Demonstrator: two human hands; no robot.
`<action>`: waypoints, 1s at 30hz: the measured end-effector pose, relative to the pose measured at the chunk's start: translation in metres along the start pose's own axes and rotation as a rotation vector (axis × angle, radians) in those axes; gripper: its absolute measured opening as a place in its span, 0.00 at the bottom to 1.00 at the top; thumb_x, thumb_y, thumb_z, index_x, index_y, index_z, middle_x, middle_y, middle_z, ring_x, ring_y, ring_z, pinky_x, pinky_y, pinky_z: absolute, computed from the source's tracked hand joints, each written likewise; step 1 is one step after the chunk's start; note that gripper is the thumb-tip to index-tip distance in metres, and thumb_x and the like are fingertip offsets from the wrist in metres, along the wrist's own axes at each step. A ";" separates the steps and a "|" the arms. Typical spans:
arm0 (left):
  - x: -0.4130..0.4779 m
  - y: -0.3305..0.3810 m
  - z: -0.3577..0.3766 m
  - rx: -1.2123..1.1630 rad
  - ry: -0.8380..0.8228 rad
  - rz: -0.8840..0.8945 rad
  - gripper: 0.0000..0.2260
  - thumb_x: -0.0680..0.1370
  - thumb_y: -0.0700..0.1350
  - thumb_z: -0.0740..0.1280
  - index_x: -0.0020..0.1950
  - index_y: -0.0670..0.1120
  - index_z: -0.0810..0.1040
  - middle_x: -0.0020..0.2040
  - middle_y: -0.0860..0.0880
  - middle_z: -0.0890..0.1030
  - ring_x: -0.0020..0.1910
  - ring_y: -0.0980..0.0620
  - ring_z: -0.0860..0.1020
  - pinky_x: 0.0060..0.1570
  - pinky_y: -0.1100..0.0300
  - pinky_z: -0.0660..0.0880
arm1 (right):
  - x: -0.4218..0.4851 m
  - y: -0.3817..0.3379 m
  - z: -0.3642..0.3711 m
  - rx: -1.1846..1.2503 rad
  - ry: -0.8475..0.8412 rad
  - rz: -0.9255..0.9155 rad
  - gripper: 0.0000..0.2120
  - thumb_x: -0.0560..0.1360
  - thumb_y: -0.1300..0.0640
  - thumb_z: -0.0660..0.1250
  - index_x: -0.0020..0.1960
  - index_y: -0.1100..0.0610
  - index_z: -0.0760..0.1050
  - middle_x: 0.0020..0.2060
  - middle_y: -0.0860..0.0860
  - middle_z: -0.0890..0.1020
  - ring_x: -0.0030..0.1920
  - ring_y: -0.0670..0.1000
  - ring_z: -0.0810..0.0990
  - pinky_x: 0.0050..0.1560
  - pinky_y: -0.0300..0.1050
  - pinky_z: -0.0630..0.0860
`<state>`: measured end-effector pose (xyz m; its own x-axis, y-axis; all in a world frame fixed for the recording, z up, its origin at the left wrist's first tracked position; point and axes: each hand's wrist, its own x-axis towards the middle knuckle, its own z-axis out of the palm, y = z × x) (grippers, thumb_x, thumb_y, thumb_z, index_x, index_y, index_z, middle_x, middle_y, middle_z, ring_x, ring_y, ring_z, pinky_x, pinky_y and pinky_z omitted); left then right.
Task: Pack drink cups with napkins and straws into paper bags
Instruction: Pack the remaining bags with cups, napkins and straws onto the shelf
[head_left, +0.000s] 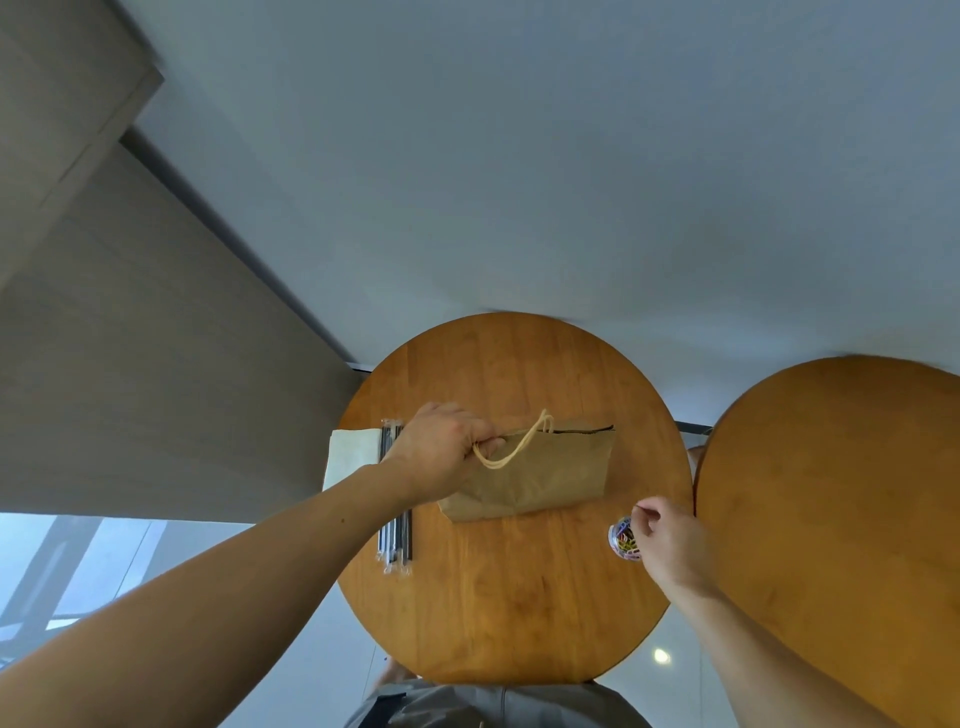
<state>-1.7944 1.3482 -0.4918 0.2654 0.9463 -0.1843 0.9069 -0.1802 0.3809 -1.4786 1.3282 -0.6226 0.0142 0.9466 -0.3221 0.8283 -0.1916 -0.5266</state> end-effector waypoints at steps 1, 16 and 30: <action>0.000 0.000 0.000 0.002 -0.007 -0.008 0.13 0.83 0.55 0.60 0.59 0.55 0.82 0.48 0.57 0.83 0.45 0.57 0.72 0.52 0.57 0.67 | -0.001 -0.006 -0.005 0.073 -0.001 -0.019 0.03 0.78 0.59 0.67 0.49 0.52 0.79 0.38 0.44 0.81 0.41 0.47 0.83 0.35 0.36 0.76; -0.004 0.017 -0.013 0.006 -0.012 -0.119 0.12 0.83 0.53 0.59 0.60 0.60 0.80 0.43 0.58 0.81 0.40 0.57 0.67 0.45 0.59 0.62 | -0.040 -0.141 -0.068 0.416 -0.155 -0.442 0.13 0.75 0.55 0.73 0.50 0.36 0.77 0.45 0.36 0.83 0.48 0.38 0.81 0.47 0.30 0.77; -0.010 0.029 0.008 0.046 0.169 -0.136 0.12 0.79 0.59 0.62 0.55 0.57 0.81 0.49 0.55 0.79 0.51 0.52 0.74 0.50 0.58 0.61 | -0.015 -0.177 -0.072 0.177 -0.040 -0.780 0.11 0.73 0.66 0.73 0.52 0.54 0.83 0.44 0.35 0.80 0.46 0.38 0.80 0.48 0.30 0.75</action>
<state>-1.7682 1.3319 -0.4858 0.0846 0.9935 -0.0755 0.9455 -0.0562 0.3208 -1.5846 1.3664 -0.4681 -0.5556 0.8151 0.1640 0.4900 0.4803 -0.7274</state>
